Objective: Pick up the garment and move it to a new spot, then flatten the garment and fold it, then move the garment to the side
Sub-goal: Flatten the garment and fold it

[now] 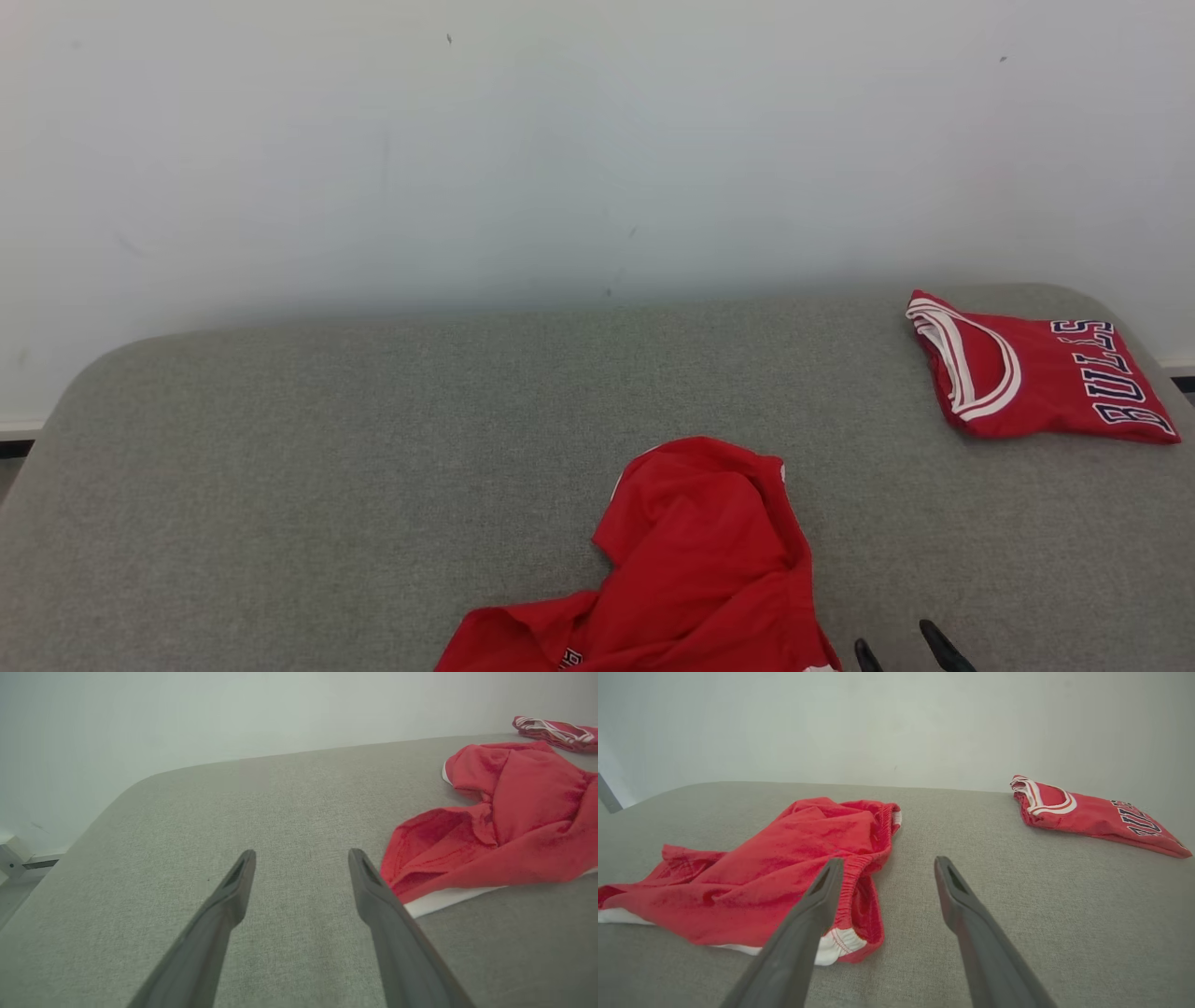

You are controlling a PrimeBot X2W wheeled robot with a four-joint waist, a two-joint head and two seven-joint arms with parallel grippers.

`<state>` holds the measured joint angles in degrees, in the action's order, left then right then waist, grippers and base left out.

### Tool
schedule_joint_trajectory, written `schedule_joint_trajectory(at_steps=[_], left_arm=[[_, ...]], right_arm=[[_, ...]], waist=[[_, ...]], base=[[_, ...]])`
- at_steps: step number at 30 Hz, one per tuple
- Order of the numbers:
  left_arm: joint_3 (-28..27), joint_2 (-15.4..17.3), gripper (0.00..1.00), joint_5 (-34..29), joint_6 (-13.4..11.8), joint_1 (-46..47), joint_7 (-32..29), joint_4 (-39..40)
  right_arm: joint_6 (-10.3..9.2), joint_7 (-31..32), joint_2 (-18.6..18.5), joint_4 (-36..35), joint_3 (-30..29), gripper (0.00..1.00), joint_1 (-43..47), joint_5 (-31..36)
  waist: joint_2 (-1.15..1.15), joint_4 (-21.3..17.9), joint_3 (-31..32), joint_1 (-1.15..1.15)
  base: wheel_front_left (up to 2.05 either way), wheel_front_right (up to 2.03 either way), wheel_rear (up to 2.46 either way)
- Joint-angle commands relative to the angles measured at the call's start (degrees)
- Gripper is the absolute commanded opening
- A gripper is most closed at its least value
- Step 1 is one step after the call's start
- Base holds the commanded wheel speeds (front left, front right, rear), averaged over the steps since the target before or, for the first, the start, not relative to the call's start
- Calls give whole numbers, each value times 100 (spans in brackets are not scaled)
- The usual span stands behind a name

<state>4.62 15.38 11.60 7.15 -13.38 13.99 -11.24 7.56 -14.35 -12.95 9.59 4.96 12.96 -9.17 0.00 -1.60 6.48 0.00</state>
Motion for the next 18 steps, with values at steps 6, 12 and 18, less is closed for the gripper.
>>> schedule_joint_trajectory(at_steps=[6,12,18], left_arm=[[1150,463,100,543,26,396,-169,-537],[2216,761,100,1110,28,984,-141,-1220],[2945,950,100,1510,28,1576,1,-1868]], right_arm=[[-13,258,-511,374,712,100,-344,-262],[-13,366,-841,994,1514,100,-784,-449],[-13,318,-1116,1413,2242,100,-1320,-559]], waist=[[0,-76,-238,0],[0,-78,-440,0],[0,-96,-546,0]], base=[[0,0,0],[0,0,0],[0,0,0]])
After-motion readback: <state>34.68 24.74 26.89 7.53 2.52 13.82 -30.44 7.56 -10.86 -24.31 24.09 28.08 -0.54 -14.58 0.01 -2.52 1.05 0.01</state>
